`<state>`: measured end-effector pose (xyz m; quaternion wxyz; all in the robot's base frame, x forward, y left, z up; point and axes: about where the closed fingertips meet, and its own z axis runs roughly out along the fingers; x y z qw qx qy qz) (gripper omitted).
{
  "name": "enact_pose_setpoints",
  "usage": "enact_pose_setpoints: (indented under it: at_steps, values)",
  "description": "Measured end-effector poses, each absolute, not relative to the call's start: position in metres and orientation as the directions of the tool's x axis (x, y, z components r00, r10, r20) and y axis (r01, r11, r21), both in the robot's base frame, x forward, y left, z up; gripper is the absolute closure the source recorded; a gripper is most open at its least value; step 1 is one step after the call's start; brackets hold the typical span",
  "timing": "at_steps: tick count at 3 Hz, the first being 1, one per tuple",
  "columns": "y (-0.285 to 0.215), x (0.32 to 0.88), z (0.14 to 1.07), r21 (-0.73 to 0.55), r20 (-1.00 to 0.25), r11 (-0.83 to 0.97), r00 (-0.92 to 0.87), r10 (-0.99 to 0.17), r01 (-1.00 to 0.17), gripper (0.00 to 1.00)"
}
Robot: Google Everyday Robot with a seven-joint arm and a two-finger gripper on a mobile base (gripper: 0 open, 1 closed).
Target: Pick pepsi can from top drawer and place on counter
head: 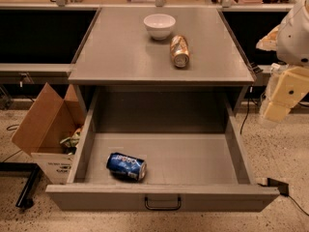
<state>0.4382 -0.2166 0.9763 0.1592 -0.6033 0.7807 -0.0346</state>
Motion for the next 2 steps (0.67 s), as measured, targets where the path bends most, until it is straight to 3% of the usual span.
enact_pose_setpoints:
  at_steps: [2]
  values:
    - [-0.191,0.44,0.943,-0.203,-0.24,0.259,-0.209,-0.948,-0.944,0.0]
